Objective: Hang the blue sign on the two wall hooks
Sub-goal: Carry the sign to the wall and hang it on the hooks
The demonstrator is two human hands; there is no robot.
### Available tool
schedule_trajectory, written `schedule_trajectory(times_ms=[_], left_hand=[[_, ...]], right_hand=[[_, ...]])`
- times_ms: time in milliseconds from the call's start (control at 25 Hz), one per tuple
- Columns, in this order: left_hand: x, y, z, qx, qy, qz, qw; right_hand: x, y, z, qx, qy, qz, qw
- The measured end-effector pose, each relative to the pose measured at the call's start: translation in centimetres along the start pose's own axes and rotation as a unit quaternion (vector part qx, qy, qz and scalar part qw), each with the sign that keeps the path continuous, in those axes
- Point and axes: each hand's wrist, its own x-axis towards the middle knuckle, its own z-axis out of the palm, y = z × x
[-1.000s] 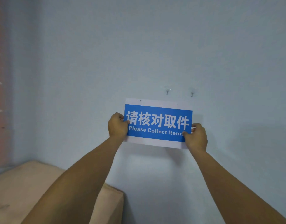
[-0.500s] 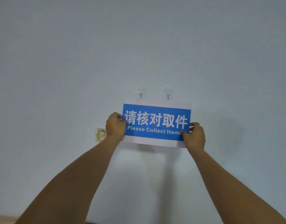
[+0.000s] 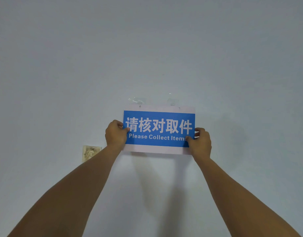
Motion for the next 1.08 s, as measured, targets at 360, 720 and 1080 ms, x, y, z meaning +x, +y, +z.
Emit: schedule_trajectory(times_ms=[360, 720, 1080], left_hand=[[2.4, -1.0, 0.8, 0.016, -0.010, 0.005, 1.000], [3.0, -2.9, 1.3, 0.017, -0.029, 0.002, 0.999], [2.4, -3.3, 2.4, -0.032, -0.035, -0.025, 0.999]], right_hand=[[0.8, 0.2, 1.6, 0.018, -0.005, -0.010, 1.000], [0.4, 1.5, 2.7, 0.009, -0.005, -0.013, 1.000], [1.6, 0.1, 1.4, 0.003, 0.019, -0.041, 0.999]])
